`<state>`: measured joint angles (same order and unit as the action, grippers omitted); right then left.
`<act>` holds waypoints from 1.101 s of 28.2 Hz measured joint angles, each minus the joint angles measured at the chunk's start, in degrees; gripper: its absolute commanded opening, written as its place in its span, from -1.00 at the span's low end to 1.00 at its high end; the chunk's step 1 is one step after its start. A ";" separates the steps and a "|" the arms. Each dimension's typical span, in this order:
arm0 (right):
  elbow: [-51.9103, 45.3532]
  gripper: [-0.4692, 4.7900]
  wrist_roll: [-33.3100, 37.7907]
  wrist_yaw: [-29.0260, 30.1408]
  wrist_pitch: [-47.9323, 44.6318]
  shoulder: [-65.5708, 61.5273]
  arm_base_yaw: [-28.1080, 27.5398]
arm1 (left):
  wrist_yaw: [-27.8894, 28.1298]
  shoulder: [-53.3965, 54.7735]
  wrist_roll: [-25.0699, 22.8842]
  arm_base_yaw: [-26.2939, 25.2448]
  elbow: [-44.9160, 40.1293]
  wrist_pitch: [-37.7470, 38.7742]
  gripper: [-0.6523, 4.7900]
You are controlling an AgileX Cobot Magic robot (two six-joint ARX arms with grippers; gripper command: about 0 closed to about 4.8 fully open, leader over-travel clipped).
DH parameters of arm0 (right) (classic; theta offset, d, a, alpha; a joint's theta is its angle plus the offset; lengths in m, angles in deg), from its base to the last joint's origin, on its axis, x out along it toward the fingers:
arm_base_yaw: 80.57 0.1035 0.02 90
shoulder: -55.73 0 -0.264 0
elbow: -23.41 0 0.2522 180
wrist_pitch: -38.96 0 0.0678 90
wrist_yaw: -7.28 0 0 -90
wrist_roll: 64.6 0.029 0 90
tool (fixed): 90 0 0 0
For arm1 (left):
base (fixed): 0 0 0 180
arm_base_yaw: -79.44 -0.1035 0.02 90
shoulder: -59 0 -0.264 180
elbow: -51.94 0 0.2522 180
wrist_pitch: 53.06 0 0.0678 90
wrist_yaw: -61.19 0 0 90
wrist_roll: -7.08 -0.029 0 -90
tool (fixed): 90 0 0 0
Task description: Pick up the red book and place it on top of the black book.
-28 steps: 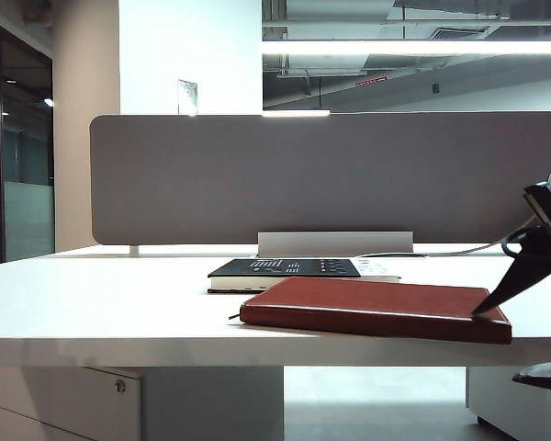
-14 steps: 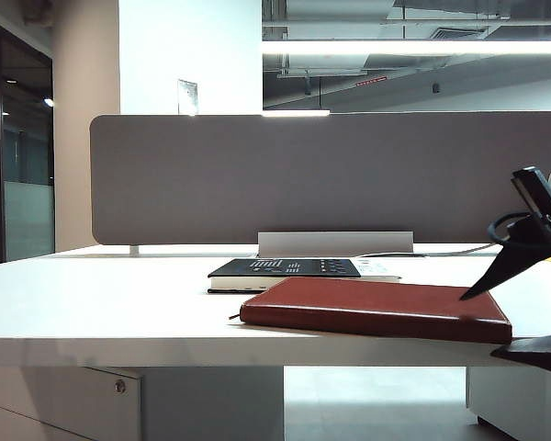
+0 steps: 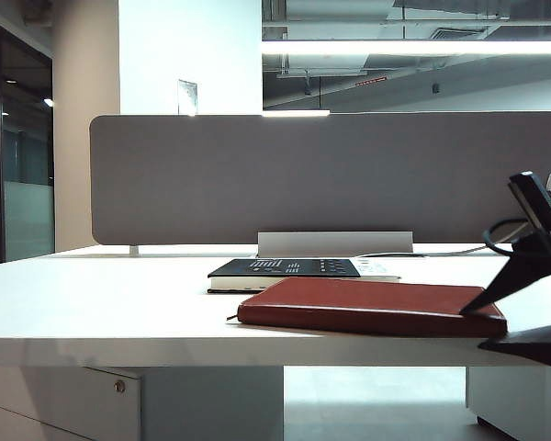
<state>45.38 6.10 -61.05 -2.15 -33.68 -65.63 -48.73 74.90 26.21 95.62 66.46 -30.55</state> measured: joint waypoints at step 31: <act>-0.09 -0.83 1.73 4.87 -11.78 -0.26 0.00 | 0.00 0.00 0.00 -0.02 0.00 0.00 -0.47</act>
<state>45.29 7.82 -56.18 -13.93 -33.94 -65.63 -48.73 74.90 26.21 95.60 66.46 -30.55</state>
